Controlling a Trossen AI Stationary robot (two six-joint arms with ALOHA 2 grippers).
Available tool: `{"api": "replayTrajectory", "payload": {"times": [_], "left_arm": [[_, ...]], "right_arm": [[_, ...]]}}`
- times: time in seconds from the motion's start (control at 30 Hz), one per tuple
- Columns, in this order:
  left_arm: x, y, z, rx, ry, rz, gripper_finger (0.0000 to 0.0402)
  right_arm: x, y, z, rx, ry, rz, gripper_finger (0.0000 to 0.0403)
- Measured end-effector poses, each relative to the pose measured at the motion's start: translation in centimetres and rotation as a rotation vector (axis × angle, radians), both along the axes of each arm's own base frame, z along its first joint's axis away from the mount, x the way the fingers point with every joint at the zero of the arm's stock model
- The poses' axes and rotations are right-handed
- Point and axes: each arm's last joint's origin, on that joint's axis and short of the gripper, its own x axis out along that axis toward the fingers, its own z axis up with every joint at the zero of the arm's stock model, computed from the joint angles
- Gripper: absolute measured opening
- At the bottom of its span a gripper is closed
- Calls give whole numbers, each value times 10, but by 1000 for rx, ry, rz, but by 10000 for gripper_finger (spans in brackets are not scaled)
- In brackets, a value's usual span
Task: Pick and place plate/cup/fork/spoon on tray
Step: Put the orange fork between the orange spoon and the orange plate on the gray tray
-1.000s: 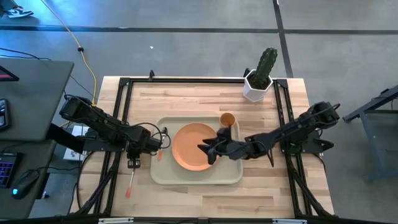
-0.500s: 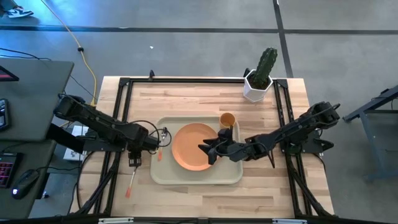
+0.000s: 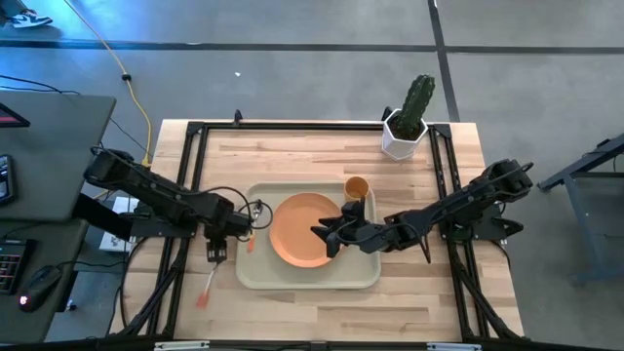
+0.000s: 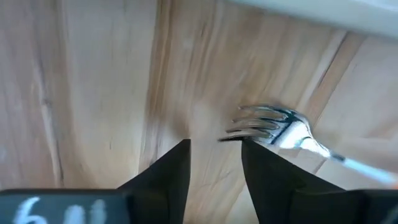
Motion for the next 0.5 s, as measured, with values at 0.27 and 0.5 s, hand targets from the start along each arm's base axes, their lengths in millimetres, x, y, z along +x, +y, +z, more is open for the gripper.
{"api": "replayTrajectory", "payload": {"times": [0.27,0.5], "left_arm": [[-3,1,-5,6,6,30,74],[-4,1,-5,11,24,90,47]], "right_arm": [[0,-1,0,-7,3,-1,204],[0,0,0,3,3,8,204]]}}
